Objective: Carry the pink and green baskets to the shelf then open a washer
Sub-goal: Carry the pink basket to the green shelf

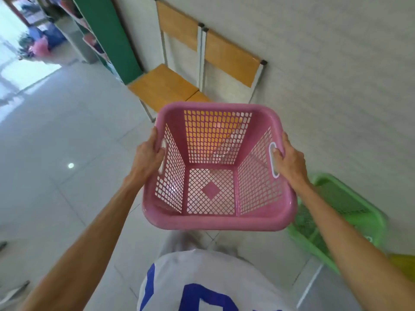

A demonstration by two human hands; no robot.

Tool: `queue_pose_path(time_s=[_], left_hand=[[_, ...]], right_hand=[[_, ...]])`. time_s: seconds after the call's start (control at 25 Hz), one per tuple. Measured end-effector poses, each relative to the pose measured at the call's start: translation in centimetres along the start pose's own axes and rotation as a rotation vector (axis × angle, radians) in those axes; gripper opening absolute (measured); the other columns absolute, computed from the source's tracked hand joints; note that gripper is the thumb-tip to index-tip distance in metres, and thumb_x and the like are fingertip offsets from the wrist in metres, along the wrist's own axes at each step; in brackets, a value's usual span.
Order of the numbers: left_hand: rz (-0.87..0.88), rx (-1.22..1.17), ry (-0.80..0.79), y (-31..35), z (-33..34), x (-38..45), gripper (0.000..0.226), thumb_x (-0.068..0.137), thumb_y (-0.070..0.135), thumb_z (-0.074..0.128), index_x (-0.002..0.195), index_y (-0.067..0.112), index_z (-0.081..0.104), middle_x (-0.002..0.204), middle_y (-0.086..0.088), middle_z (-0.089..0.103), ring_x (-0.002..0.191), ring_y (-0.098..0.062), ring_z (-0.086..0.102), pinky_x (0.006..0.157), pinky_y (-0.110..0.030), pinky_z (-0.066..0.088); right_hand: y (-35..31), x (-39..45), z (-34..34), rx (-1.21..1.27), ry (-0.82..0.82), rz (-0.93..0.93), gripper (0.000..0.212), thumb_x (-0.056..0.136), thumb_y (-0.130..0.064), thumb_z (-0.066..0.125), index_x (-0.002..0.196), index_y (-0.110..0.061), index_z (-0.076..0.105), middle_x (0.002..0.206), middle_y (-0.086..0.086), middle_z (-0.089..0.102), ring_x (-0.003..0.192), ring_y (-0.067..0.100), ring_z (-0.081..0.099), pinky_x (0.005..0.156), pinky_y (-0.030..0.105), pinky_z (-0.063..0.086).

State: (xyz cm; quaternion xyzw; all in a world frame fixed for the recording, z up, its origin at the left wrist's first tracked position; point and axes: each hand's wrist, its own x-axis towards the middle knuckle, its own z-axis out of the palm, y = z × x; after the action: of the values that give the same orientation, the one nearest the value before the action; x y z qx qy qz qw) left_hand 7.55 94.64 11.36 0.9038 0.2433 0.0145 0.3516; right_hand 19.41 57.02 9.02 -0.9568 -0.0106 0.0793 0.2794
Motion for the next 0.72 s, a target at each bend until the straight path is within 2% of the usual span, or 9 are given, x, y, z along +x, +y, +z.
queue_pose_path(time_s=[0.12, 0.28, 0.32, 0.4, 0.48, 0.52, 0.6, 0.68, 0.72], left_hand=[[-0.125, -0.071, 0.127, -6.6, -7.1, -2.0, 0.072, 0.089, 0.018, 0.055, 0.155, 0.024, 0.028, 0.136, -0.014, 0.061, 0.118, -0.031, 0.062, 0.104, -0.039, 0.046], [-0.252, -0.106, 0.277, -15.2, -15.8, -3.3, 0.071, 0.092, 0.016, 0.053, 0.156, 0.023, 0.025, 0.134, -0.018, 0.061, 0.114, -0.034, 0.064, 0.100, -0.037, 0.046], [-0.274, -0.096, 0.315, -17.6, -18.1, -3.4, 0.071, 0.092, 0.015, 0.052, 0.157, 0.023, 0.024, 0.132, -0.020, 0.062, 0.112, -0.036, 0.064, 0.097, -0.038, 0.047], [-0.314, -0.063, 0.378, -22.1, -22.3, -3.5, 0.071, 0.093, 0.015, 0.051, 0.157, 0.023, 0.021, 0.126, -0.024, 0.064, 0.105, -0.041, 0.065, 0.092, -0.042, 0.049], [-0.348, -0.046, 0.419, -25.3, -26.1, -2.9, 0.071, 0.095, 0.015, 0.050, 0.158, 0.022, 0.019, 0.121, -0.028, 0.065, 0.099, -0.043, 0.065, 0.089, -0.045, 0.049], [-0.355, -0.036, 0.423, -26.4, -27.7, -2.7, 0.070, 0.096, 0.015, 0.050, 0.158, 0.021, 0.017, 0.121, -0.029, 0.065, 0.099, -0.045, 0.065, 0.089, -0.047, 0.048], [-0.367, -0.014, 0.437, -28.9, -31.0, -1.6, 0.070, 0.098, 0.014, 0.050, 0.159, 0.018, 0.014, 0.124, -0.030, 0.063, 0.104, -0.047, 0.063, 0.091, -0.049, 0.047], [-0.363, -0.015, 0.455, -31.3, -33.4, 0.2, 0.072, 0.098, 0.015, 0.050, 0.159, 0.017, 0.013, 0.129, -0.027, 0.061, 0.108, -0.047, 0.061, 0.093, -0.049, 0.046], [-0.363, -0.025, 0.462, -32.6, -34.4, 1.4, 0.072, 0.098, 0.015, 0.050, 0.159, 0.018, 0.013, 0.130, -0.025, 0.061, 0.108, -0.046, 0.062, 0.093, -0.049, 0.047]], right_hand=[[-9.6, 0.0, 3.9, -0.048, -0.054, -0.156, 0.062, 0.097, -0.041, 0.044, 0.154, -0.027, 0.022, 0.118, 0.026, 0.066, 0.101, 0.045, 0.064, 0.090, 0.048, 0.053], [-22.0, 0.5, 10.9, 0.000, -0.122, -0.361, 0.062, 0.097, -0.035, 0.048, 0.153, -0.020, 0.027, 0.136, 0.024, 0.056, 0.117, 0.044, 0.057, 0.098, 0.045, 0.045], [-25.6, 0.7, 13.0, 0.009, -0.137, -0.409, 0.063, 0.096, -0.035, 0.048, 0.153, -0.020, 0.027, 0.134, 0.024, 0.057, 0.117, 0.044, 0.057, 0.097, 0.046, 0.046], [-32.1, 0.7, 17.0, -0.007, -0.151, -0.497, 0.063, 0.096, -0.038, 0.047, 0.154, -0.023, 0.026, 0.123, 0.026, 0.063, 0.106, 0.045, 0.062, 0.085, 0.043, 0.050], [-37.8, 0.5, 20.2, -0.026, -0.160, -0.534, 0.061, 0.098, -0.035, 0.045, 0.154, -0.023, 0.025, 0.107, 0.028, 0.067, 0.092, 0.043, 0.065, 0.068, 0.034, 0.045], [-39.9, 0.5, 21.3, -0.034, -0.166, -0.541, 0.060, 0.099, -0.034, 0.044, 0.155, -0.023, 0.023, 0.102, 0.028, 0.068, 0.086, 0.042, 0.066, 0.064, 0.030, 0.040], [-44.5, 0.6, 23.6, -0.012, -0.184, -0.561, 0.061, 0.099, -0.035, 0.043, 0.155, -0.024, 0.021, 0.104, 0.026, 0.069, 0.085, 0.039, 0.067, 0.066, 0.029, 0.043], [-48.5, 1.4, 25.6, 0.041, -0.192, -0.598, 0.062, 0.098, -0.037, 0.044, 0.155, -0.024, 0.022, 0.117, 0.020, 0.067, 0.092, 0.036, 0.068, 0.078, 0.033, 0.052], [-50.3, 2.1, 26.6, 0.064, -0.191, -0.612, 0.061, 0.099, -0.038, 0.044, 0.155, -0.024, 0.023, 0.118, 0.017, 0.067, 0.090, 0.032, 0.068, 0.079, 0.033, 0.053]])
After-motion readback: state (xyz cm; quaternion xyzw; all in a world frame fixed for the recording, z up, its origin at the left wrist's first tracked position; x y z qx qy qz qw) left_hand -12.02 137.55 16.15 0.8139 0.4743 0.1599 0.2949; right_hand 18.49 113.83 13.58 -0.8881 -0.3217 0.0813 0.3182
